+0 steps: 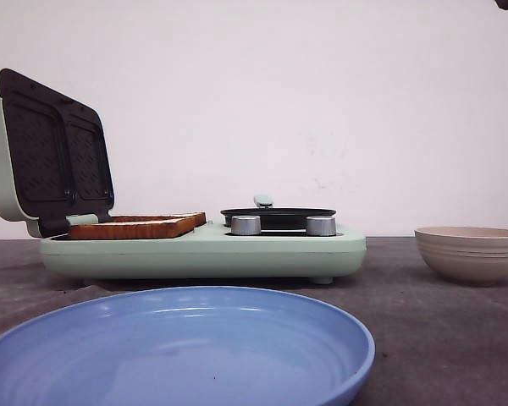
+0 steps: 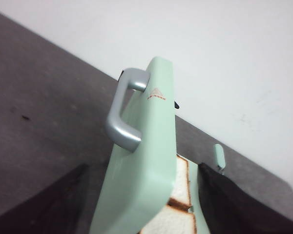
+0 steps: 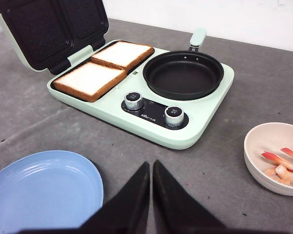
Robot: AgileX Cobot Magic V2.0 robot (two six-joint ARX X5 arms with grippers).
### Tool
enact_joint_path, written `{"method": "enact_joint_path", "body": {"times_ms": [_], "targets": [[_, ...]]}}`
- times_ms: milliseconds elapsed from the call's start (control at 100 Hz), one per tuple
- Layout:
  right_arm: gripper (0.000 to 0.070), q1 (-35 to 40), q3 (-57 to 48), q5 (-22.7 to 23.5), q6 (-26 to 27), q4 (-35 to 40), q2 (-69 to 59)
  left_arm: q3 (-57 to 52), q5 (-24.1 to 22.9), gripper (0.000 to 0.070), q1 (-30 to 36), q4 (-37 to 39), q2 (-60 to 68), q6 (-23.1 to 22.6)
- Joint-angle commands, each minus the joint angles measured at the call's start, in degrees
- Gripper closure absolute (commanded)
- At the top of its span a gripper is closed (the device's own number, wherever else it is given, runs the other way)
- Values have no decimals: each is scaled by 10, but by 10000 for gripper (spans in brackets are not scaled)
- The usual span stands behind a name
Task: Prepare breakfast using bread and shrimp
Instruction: 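Move the left gripper toward the raised grill lid handle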
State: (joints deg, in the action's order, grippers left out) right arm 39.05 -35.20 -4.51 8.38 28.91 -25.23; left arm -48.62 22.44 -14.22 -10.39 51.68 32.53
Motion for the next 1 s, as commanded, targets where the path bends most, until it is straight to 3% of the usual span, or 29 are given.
{"method": "enact_joint_path", "body": {"times_ms": [0,100,290,520,690,990], "targets": [[699,5,-1,-1,2,-5,-1,-7,22,287,-9,25,22,50],[699,5,-1,-1,2,-6,-1,-7,47,287,-16,61,59,87],[699,5,-1,-1,2,-6,-1,-7,52,287,-17,121,114,131],[699,5,-1,-5,2,-10,-1,-7,62,287,-16,148,168,137],[699,5,-1,-5,2,-19,-1,-7,72,288,-11,208,202,179],[699,5,-1,-5,2,-19,-1,-7,72,289,2,273,254,212]]}}
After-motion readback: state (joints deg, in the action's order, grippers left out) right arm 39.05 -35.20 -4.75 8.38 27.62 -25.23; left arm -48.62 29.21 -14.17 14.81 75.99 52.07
